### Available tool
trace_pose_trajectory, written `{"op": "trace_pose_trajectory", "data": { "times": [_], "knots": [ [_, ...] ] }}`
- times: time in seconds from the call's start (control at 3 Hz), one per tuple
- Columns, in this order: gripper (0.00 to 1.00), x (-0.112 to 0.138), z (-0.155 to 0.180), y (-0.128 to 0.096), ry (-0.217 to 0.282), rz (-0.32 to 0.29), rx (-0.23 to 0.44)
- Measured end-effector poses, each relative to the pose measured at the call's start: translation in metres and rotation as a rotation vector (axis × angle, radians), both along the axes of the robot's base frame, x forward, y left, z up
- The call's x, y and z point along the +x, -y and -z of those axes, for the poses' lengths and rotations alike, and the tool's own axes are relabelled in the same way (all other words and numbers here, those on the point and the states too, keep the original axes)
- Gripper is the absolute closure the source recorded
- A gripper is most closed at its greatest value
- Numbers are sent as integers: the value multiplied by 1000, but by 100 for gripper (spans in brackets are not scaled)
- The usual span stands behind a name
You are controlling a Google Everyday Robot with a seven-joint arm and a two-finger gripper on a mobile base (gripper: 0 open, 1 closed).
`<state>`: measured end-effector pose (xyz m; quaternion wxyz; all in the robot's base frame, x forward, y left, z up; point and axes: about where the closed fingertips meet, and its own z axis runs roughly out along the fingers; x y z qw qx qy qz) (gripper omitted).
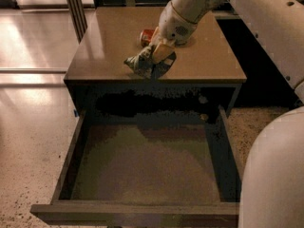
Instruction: Pick green jalapeno chip bag from top drawer and place on counter
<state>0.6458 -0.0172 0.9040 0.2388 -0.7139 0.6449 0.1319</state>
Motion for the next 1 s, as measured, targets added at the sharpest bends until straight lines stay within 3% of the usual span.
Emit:
{"op": "trace_pose_trajectory", "data": {
  "times": [0.33,0.67,1.0],
  "knots": [
    [100,38,-4,-2,21,-13,70],
    [100,85,1,-11,72,-9,162],
    [100,115,12,-15,113,4,210]
  ]
}}
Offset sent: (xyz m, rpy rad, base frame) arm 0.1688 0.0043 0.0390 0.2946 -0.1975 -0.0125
